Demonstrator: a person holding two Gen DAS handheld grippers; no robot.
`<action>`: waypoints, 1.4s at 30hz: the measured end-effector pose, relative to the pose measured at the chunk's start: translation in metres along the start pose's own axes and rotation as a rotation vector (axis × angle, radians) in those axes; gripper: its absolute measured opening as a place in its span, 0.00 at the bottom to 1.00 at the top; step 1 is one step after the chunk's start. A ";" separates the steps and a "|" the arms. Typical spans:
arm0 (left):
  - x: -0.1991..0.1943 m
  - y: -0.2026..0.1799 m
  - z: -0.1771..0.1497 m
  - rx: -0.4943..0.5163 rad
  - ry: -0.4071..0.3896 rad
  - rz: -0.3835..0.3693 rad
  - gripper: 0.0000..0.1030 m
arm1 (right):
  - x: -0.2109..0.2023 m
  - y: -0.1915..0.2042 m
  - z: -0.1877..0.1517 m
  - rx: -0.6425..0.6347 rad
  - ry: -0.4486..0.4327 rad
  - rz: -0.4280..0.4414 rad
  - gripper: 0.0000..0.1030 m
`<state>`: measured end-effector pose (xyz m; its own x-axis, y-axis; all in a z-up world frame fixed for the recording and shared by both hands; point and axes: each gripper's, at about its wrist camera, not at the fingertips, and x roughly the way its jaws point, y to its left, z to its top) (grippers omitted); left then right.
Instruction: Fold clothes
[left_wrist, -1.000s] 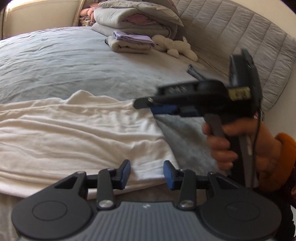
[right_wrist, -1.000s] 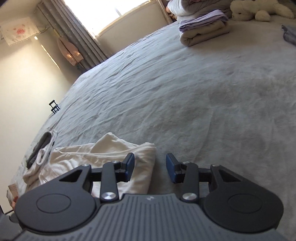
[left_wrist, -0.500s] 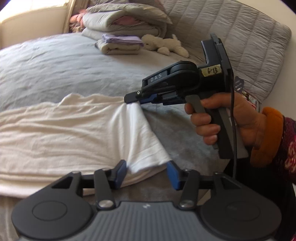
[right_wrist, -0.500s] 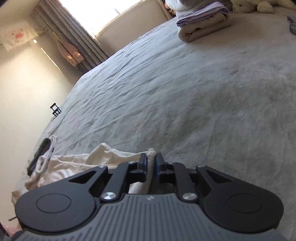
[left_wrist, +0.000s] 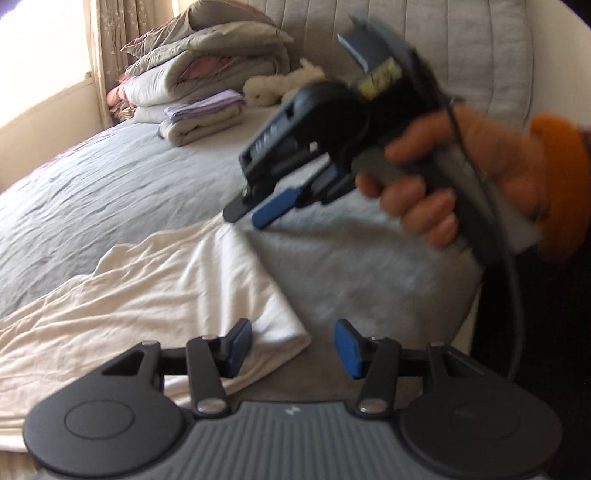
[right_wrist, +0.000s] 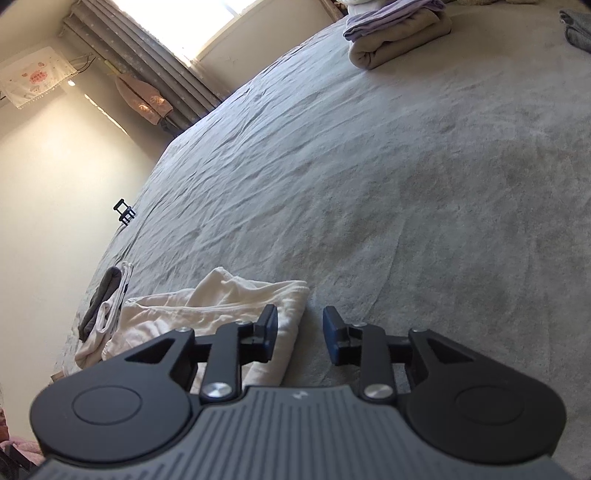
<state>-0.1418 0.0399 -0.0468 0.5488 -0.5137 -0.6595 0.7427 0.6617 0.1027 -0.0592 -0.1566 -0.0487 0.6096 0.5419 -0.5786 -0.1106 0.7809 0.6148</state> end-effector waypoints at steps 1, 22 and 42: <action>0.000 0.001 -0.001 -0.006 -0.002 0.012 0.40 | 0.001 0.000 0.001 0.004 0.002 0.003 0.31; 0.004 -0.006 0.031 -0.297 0.041 0.043 0.06 | -0.011 -0.027 0.010 0.049 -0.054 0.012 0.06; -0.011 -0.035 0.047 -0.502 -0.054 -0.035 0.06 | -0.081 -0.041 0.025 0.005 -0.078 -0.093 0.06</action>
<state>-0.1558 -0.0032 -0.0088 0.5560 -0.5585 -0.6156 0.4917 0.8181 -0.2982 -0.0845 -0.2408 -0.0136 0.6760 0.4417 -0.5899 -0.0473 0.8248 0.5634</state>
